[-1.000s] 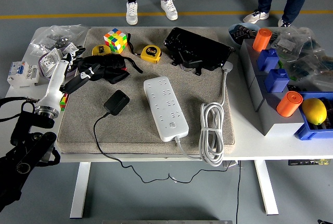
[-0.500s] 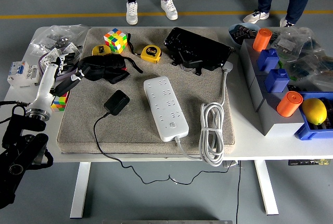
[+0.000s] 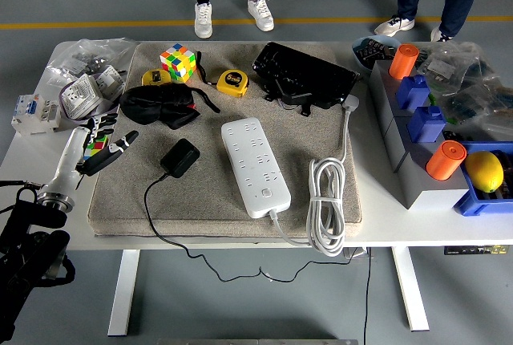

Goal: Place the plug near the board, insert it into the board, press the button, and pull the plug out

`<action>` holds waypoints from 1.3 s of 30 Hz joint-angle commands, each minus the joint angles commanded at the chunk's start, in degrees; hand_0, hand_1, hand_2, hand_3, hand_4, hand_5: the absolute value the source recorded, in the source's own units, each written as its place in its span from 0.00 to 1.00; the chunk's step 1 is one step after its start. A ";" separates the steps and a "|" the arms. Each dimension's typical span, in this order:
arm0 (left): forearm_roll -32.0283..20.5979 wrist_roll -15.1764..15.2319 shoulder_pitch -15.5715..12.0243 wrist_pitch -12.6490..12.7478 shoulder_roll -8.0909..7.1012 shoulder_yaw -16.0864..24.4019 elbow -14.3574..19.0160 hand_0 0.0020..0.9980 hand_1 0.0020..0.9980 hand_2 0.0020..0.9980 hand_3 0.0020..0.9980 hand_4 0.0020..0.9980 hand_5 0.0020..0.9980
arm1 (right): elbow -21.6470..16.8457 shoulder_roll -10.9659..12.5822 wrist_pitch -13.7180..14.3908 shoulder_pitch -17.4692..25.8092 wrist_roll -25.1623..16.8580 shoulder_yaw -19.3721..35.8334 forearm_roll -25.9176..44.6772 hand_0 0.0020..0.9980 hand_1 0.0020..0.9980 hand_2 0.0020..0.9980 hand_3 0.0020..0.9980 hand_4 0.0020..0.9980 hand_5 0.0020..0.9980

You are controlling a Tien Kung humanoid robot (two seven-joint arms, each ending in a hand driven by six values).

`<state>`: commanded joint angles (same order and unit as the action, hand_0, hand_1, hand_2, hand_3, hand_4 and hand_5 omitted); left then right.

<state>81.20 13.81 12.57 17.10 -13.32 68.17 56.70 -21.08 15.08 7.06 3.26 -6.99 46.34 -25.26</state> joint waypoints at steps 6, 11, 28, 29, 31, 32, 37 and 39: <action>0.32 -0.62 -0.07 -0.54 -0.10 -0.23 0.39 0.78 0.75 0.81 0.81 1.00 0.66 | 0.32 -0.57 -0.25 0.24 1.24 0.07 0.32 0.60 0.60 0.55 0.55 0.80 0.29; 0.44 -0.84 -0.40 -0.72 0.12 0.44 0.98 0.77 0.75 0.80 0.80 1.00 0.66 | 1.11 -0.59 -0.46 -0.43 1.75 -1.04 1.51 0.61 0.61 0.56 0.55 0.81 0.31; 0.46 -1.20 -0.82 -0.99 -0.56 2.24 2.38 0.77 0.74 0.80 0.79 1.00 0.66 | 2.14 0.60 -0.87 -2.35 1.62 -4.42 5.03 0.61 0.61 0.56 0.55 0.81 0.32; 0.46 -1.22 -0.88 -0.99 -0.59 2.31 2.41 0.77 0.74 0.80 0.79 1.00 0.66 | 2.12 0.65 -0.86 -2.39 1.56 -4.43 5.02 0.61 0.61 0.56 0.55 0.81 0.32; 0.58 -1.32 -1.16 -1.06 -0.74 2.30 2.44 0.77 0.74 0.80 0.79 1.00 0.66 | 2.13 0.74 -0.84 -2.36 1.43 -4.53 5.14 0.61 0.61 0.56 0.55 0.81 0.32; 0.66 -1.40 -1.29 -1.13 -0.81 2.34 2.44 0.77 0.74 0.80 0.79 1.00 0.66 | 2.19 0.77 -0.81 -2.34 1.34 -4.72 5.37 0.61 0.61 0.56 0.55 0.81 0.32; 0.73 -1.62 -1.28 -1.23 -0.76 2.43 2.61 0.77 0.74 0.79 0.79 1.00 0.65 | 2.32 0.70 -0.82 -2.19 1.43 -5.20 5.81 0.61 0.61 0.56 0.55 0.82 0.32; 0.71 -1.65 -1.21 -1.25 -0.70 2.32 2.70 0.77 0.74 0.79 0.79 1.00 0.65 | 2.46 0.66 -0.85 -2.15 1.51 -5.31 6.04 0.61 0.61 0.56 0.55 0.82 0.32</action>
<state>81.91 12.16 11.37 15.84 -14.02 70.50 59.40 -18.62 15.74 6.21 1.10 -5.48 41.02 -19.22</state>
